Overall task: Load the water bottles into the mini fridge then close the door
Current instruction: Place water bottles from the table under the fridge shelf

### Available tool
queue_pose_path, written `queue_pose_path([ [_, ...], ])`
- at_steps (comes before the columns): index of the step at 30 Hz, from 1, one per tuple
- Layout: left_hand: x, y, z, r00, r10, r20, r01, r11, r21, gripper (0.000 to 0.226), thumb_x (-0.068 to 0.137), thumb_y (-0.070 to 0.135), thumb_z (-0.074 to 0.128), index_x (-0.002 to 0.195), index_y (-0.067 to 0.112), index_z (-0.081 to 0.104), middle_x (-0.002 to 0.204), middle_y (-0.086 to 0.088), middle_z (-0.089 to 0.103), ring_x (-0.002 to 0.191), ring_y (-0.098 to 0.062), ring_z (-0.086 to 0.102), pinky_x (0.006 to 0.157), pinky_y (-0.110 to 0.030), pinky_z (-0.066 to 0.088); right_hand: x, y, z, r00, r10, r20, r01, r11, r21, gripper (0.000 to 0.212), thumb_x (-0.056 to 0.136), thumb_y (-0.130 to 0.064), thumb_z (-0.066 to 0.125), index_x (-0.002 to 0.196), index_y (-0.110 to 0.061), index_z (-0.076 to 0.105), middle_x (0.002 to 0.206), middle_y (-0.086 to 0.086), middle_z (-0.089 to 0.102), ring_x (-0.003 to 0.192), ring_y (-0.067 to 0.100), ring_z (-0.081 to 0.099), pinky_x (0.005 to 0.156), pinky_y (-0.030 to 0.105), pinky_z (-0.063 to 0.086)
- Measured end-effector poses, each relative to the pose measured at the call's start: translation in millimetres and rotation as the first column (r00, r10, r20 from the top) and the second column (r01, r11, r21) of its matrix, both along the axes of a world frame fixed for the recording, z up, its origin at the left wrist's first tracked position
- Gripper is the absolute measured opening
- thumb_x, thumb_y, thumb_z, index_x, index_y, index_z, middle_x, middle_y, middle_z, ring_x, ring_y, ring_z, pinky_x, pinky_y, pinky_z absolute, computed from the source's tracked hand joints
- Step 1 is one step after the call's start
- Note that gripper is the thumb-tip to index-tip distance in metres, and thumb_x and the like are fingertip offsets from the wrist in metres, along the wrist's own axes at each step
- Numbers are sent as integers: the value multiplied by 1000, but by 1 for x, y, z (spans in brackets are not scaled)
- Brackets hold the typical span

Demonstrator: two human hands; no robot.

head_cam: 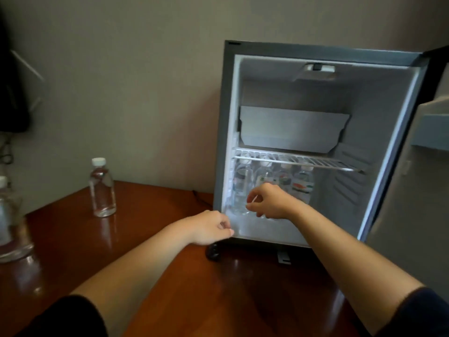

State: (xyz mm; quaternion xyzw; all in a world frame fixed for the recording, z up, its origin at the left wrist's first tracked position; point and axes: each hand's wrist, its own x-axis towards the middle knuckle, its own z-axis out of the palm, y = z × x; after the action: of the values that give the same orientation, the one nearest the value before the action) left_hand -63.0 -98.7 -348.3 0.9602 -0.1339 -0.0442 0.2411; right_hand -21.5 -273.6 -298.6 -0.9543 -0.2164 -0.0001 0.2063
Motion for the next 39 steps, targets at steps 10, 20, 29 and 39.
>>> queue_pose_path([
  [10,-56,147,-10,959,275,-74,-272,961,56,35,92,46,48,116,23,59,117,3,63,106,-14,57,96,-33,47,-21,133,-9,963,265,-47,-269,959,-91,19,90,-22,60,104,-10,66,87,13,71,78,21,67,58,16,45],
  [20,-58,246,-40,830,552,-79,-558,820,-130,39,91,38,53,124,17,53,124,-3,57,112,-17,54,96,-31,45,6,253,-24,924,381,-24,-381,914,-137,32,91,-27,60,119,-11,62,126,7,60,117,23,55,88,27,41],
  [29,-5,299,-64,717,697,-4,-644,661,-384,59,92,32,55,143,11,32,147,-9,38,133,-23,40,101,-31,39,59,339,-26,924,373,81,-373,928,-16,47,92,-20,58,136,-9,46,137,14,52,126,29,50,100,35,42],
  [39,83,326,-75,608,794,25,-600,480,-640,77,79,25,73,142,14,30,141,-10,44,126,-28,47,104,-46,43,114,411,-35,900,389,195,-412,907,92,65,90,-18,59,147,-11,26,148,17,31,137,34,32,112,38,30],
])
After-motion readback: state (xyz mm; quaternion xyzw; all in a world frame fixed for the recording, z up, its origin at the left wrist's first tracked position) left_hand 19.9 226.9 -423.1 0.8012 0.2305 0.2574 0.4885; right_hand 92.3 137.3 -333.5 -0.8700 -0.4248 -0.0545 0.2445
